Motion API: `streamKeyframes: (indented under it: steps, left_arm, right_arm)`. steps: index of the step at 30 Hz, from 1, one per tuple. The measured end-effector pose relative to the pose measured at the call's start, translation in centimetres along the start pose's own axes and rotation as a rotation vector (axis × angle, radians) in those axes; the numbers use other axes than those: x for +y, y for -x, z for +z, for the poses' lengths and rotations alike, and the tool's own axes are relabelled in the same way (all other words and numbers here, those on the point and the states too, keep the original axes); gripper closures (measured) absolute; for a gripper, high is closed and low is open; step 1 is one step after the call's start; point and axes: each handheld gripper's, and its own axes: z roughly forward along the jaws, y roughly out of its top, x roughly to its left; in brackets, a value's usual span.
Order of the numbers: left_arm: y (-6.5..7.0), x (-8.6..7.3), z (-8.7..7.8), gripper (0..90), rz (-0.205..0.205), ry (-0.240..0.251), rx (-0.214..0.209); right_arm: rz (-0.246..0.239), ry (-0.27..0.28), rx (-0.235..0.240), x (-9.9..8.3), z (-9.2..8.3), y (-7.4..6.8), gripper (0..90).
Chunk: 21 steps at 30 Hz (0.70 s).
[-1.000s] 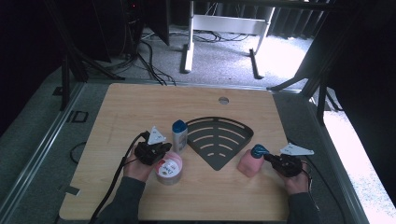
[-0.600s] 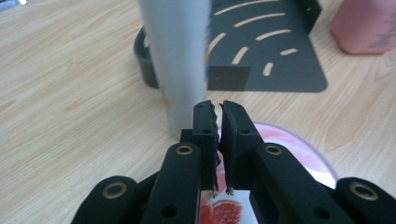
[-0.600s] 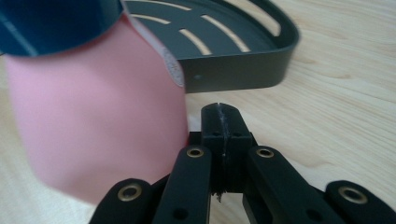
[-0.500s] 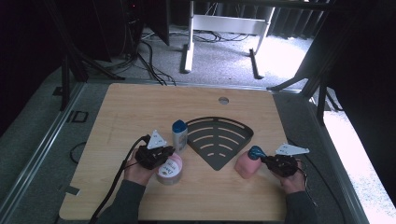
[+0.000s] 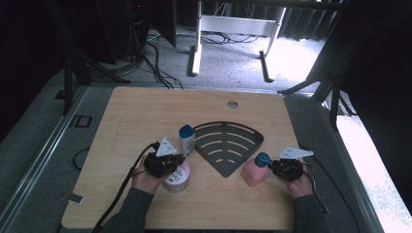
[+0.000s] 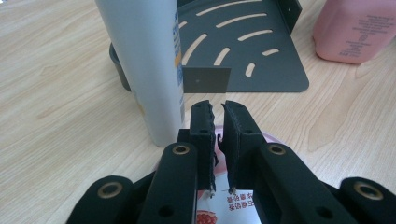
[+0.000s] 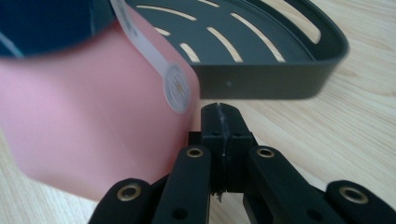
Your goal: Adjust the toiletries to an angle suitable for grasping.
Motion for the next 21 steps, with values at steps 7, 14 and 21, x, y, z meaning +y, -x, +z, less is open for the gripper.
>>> streamKeyframes:
  steps: [7,14,21]
  left_arm:
    - [0.1,-0.1,0.2,82.2,0.004,-0.006,-0.001]
    - [0.1,-0.1,0.4,82.0,0.007,-0.015,0.000]
    - [0.0,-0.2,0.2,82.1,0.002,-0.009,0.009]
  right_arm:
    - [-0.008,-0.009,0.040,0.0,-0.1,-0.4,90.0]
    - [-0.024,0.002,0.065,-0.4,-0.1,-1.6,90.0]
    - [-0.041,-0.002,0.101,-0.8,-0.2,-3.2,90.0]
